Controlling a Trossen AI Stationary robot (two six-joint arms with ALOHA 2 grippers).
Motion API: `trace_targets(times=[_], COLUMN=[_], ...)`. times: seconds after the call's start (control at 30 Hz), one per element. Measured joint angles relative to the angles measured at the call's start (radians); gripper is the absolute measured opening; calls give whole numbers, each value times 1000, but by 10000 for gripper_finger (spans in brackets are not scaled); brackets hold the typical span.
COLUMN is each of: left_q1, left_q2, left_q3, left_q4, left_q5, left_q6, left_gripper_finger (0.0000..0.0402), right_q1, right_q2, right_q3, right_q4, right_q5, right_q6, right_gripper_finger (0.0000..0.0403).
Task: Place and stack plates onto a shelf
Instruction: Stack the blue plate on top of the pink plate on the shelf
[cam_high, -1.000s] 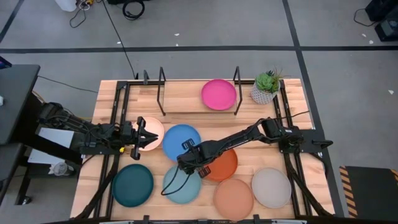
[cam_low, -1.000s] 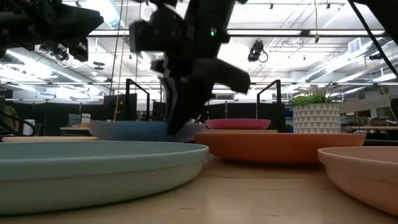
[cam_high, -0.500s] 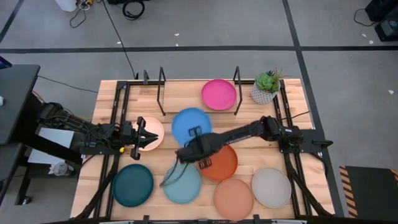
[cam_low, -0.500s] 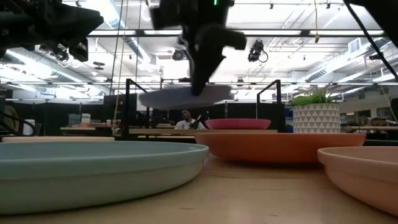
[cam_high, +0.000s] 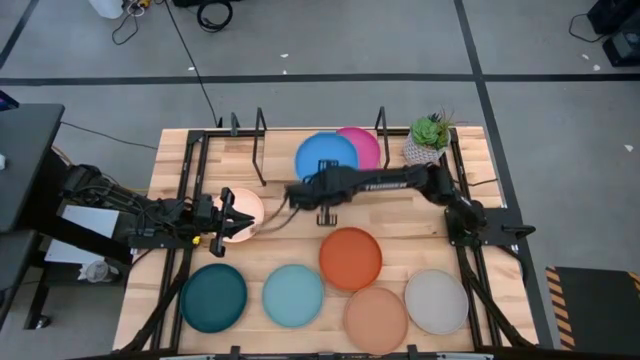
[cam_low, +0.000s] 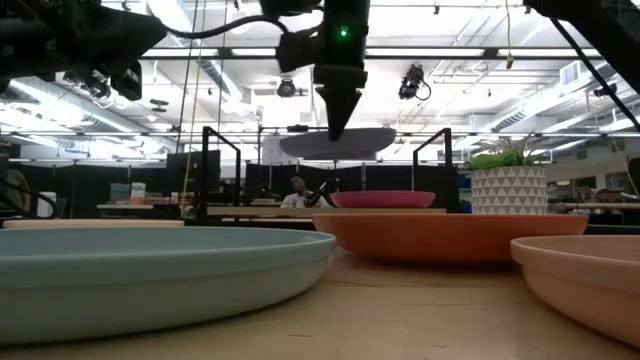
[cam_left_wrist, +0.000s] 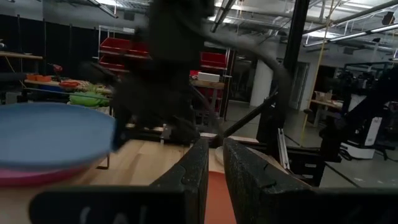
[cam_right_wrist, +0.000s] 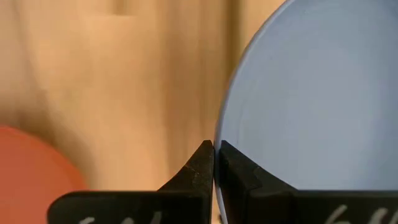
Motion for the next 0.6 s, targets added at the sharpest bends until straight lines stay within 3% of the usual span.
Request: trace_targets(times=[0.13, 0.6], left_q1=[0, 0], left_q2=[0, 0], left_q3=[0, 0], left_q4=[0, 0], left_q5=[0, 0], left_q6=[-1, -33], left_gripper_finger=[55, 55], right_q1=[-63, -273], right_q2=[-45, -135], right_q3=[-15, -293], right_q4=[14, 219], right_q5=[-35, -124], right_q6=[-5, 3], right_gripper_finger=[20, 20])
